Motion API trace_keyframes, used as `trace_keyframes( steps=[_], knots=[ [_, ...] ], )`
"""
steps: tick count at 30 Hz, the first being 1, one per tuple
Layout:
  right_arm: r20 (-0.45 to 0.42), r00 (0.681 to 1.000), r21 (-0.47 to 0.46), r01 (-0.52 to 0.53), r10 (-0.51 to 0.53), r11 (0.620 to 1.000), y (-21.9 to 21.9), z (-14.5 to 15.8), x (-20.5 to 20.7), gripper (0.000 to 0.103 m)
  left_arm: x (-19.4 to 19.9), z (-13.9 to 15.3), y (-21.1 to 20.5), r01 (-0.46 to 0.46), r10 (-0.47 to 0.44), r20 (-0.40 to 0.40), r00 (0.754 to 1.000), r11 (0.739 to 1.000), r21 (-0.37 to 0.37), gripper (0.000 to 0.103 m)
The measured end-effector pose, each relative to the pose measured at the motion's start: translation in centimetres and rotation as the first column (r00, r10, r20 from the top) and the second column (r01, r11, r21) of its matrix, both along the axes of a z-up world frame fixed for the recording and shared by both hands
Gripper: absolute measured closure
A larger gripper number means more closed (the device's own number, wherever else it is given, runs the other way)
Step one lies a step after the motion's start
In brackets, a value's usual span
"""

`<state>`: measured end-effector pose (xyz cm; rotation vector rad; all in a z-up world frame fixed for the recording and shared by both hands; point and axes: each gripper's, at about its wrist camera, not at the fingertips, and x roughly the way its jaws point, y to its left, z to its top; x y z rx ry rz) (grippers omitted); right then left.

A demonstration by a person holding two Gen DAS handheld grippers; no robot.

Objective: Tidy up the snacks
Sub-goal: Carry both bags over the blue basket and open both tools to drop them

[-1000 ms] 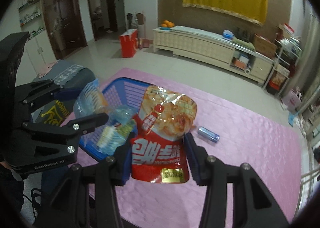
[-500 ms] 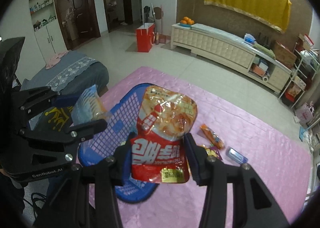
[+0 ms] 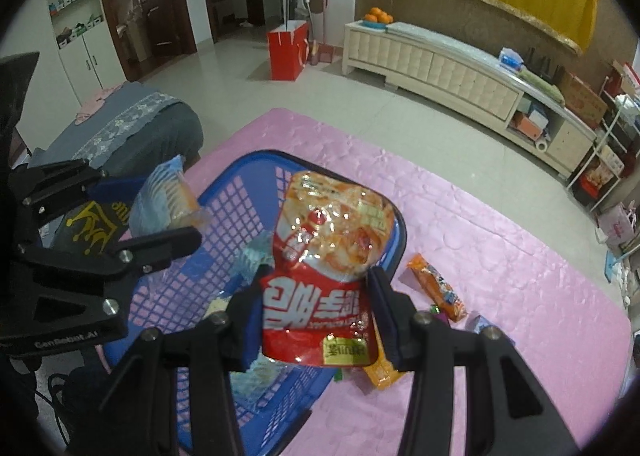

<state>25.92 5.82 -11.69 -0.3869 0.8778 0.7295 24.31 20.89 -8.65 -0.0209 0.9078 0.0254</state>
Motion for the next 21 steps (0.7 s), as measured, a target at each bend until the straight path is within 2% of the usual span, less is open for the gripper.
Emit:
trace_keyframes(
  steps=[11,13,16,18,21],
  knots=[
    [0.0,0.999,-0.009,-0.041,0.041,0.999,1.4,-0.9,1.2,0.051,1.2,-1.4,0.9,-0.021,0.021,-0.031,0.999,1.0,-0.022,0.049],
    [0.006,0.999,0.013,-0.043,0.043,0.999,1.4,-0.6,1.2,0.047,0.9,-1.3,1.0,-0.024,0.024,-0.023,0.999,1.0,-0.016,0.046],
    [-0.006,1.0,0.01,-0.029,0.029,1.0,1.2,-0.6,1.9,0.036,0.5,-1.0,1.6,-0.044,0.044,-0.013,0.999,0.999,-0.009,0.036],
    [-0.009,1.0,0.024,-0.015,0.015,1.0,0.8,-0.4,2.0,0.023,0.1,-0.4,1.9,-0.05,0.05,0.004,0.999,0.998,-0.023,0.033],
    [-0.005,1.0,0.054,0.004,-0.004,0.999,-0.1,0.5,1.6,0.017,-0.8,0.7,1.6,-0.051,0.052,0.028,0.998,0.998,-0.021,0.029]
  ],
)
